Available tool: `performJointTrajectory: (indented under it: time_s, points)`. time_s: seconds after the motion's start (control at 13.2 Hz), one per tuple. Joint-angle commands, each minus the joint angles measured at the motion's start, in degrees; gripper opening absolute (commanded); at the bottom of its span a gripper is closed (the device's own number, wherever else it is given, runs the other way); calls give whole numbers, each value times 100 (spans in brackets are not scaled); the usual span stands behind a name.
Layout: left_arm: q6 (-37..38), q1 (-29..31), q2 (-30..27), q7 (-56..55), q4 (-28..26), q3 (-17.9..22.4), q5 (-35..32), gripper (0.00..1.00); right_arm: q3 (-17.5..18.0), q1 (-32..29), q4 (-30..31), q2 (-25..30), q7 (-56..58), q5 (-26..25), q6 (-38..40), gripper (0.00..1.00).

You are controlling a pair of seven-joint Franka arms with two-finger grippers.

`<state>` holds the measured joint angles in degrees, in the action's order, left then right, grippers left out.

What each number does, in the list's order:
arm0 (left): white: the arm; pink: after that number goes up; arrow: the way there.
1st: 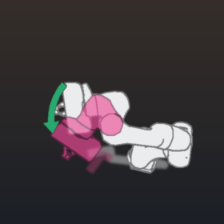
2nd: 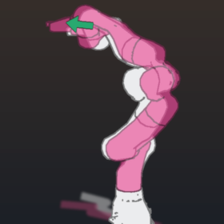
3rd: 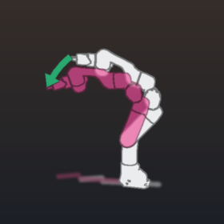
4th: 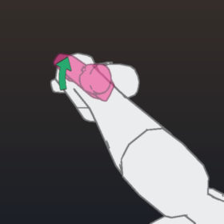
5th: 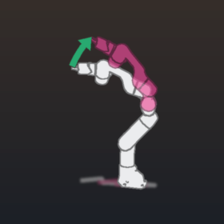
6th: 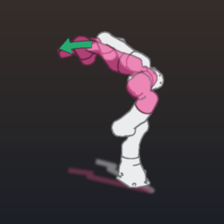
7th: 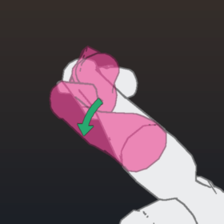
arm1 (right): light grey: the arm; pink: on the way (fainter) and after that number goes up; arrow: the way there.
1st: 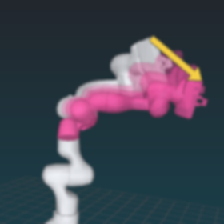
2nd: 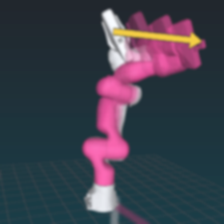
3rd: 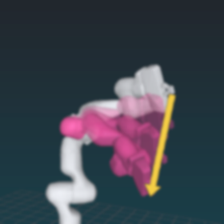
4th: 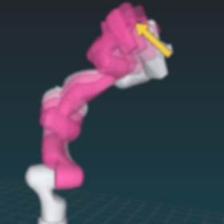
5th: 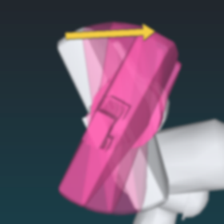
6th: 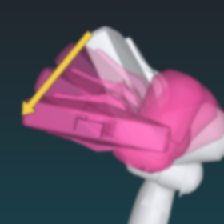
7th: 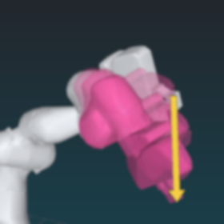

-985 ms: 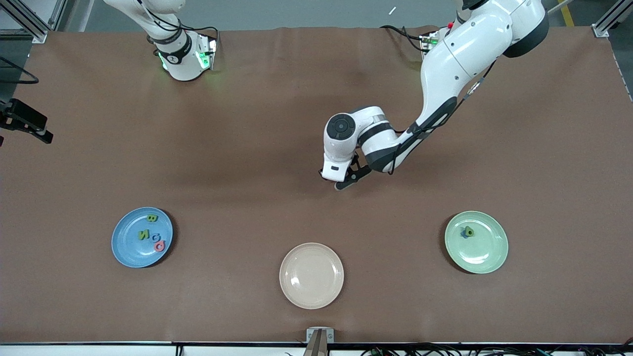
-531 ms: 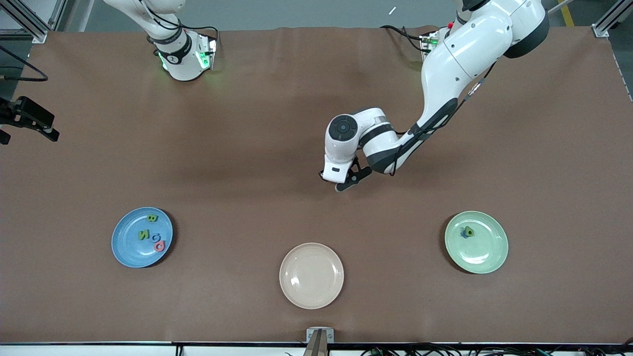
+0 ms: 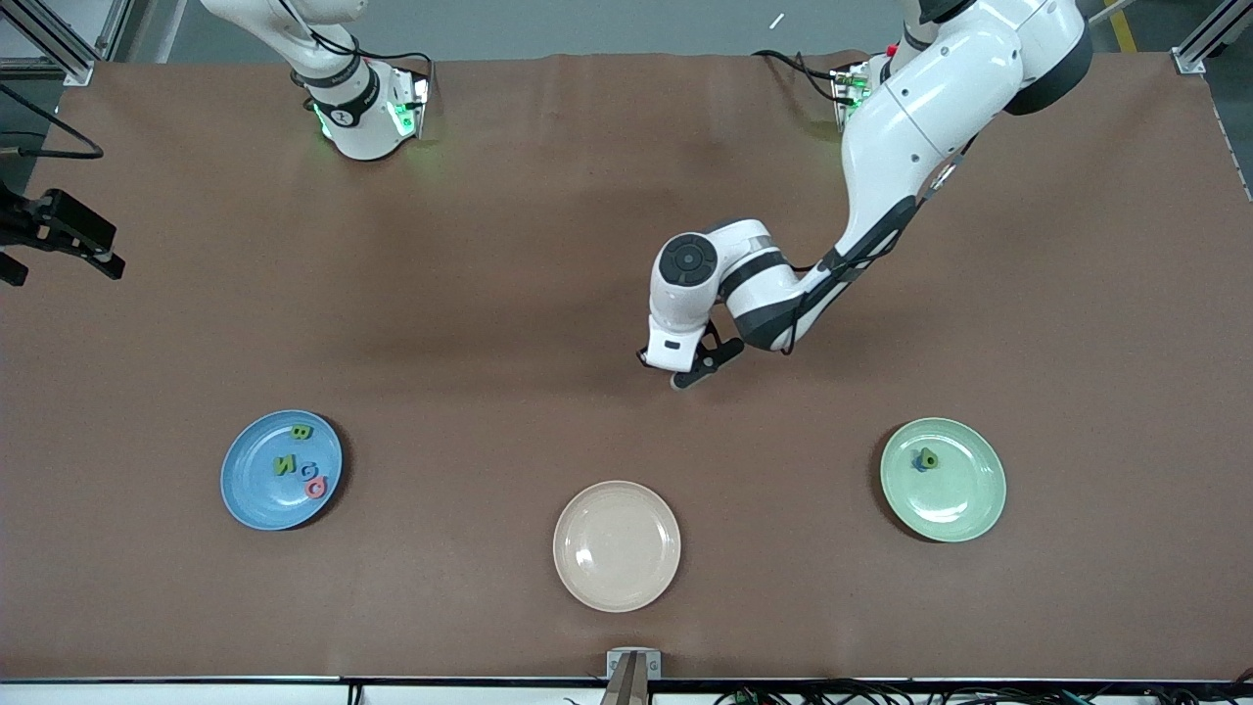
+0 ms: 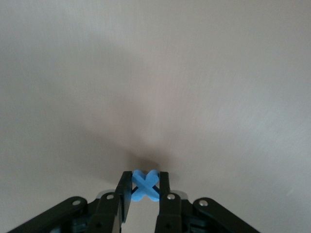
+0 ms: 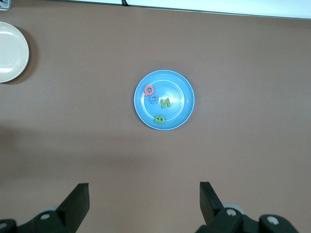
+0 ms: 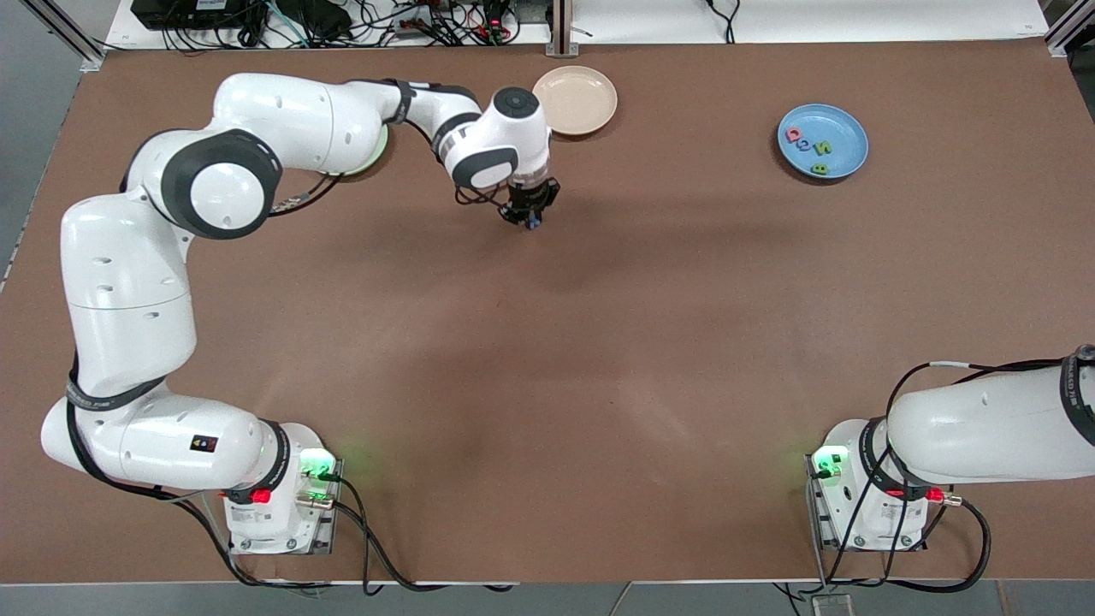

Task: Sort uppercase to blue plate, lowercase to green plate
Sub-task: 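Carry the blue x to the green plate with the left gripper and release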

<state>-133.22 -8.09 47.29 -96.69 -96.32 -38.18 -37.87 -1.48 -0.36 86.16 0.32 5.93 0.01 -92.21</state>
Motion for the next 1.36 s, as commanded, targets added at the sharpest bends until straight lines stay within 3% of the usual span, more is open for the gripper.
performJointTrajectory:
  time_s: [0.0, 0.68, 1.06, 1.29]
  points:
    - [-2, 368, -474, 324, 42, -5, -89, 1, -142, 124, 208, 188, -74, 69, -69, 100]
    - [367, 1959, -976, 2951, 70, -40, -36, 0, -160, 80, 217, 171, -487, 61, 45, 100]
    - [367, 3040, -959, 4865, 8, -67, -27, 0, -160, -34, 208, 162, -496, 69, 98, 100]
    - [367, 3375, -871, 5589, -123, -49, -18, 1, -160, -34, 191, 162, -496, 69, 98, 100]
